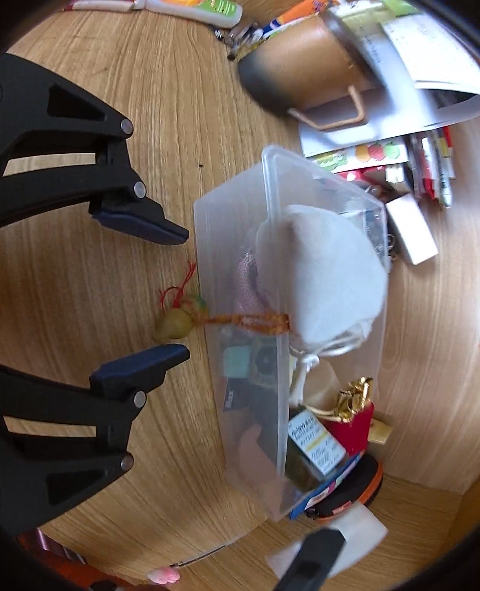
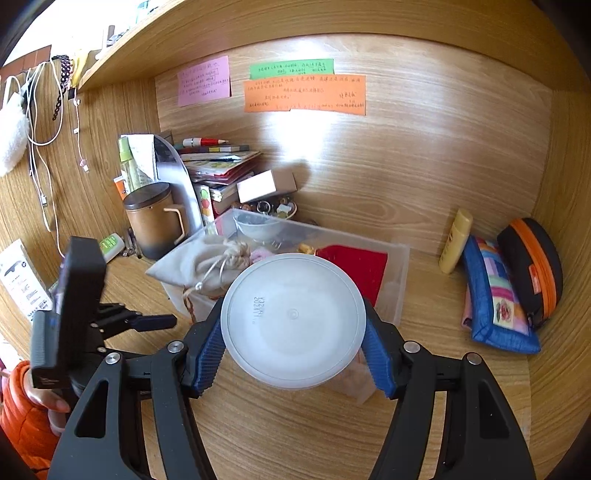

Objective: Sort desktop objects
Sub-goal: 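Carry the white tin and gourd pendant over the clear bin with both tools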

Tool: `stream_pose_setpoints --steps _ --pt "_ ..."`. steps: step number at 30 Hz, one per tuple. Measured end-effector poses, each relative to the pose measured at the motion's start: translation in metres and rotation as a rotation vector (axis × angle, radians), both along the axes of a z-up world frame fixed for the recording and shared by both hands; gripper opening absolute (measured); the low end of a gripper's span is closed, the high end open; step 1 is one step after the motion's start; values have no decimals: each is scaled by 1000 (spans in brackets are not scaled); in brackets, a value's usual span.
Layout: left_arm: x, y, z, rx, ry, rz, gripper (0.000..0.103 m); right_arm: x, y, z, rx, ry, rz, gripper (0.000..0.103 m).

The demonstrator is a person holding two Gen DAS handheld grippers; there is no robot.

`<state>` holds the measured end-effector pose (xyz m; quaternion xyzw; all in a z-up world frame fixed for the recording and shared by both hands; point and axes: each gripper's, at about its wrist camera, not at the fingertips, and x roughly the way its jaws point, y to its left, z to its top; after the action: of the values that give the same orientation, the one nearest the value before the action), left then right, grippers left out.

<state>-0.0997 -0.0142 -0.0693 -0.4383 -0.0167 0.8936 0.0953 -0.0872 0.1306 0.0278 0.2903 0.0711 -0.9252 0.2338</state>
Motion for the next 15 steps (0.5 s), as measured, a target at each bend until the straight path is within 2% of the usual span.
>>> stream_pose_setpoints --steps 6,8,11,12,15 --pt "-6 3 -4 -4 3 -12 55 -15 -11 1 4 -9 19 62" --pt "-7 2 -4 -5 5 -8 51 -20 -16 1 7 -10 29 62" --pt "-9 3 -4 -12 6 -9 50 -26 -22 1 14 -8 42 62" --pt "-8 4 -4 -27 10 36 50 -28 -24 1 16 -9 46 62" --pt "-7 14 -6 -108 17 45 45 -35 -29 -2 19 -15 55 62"
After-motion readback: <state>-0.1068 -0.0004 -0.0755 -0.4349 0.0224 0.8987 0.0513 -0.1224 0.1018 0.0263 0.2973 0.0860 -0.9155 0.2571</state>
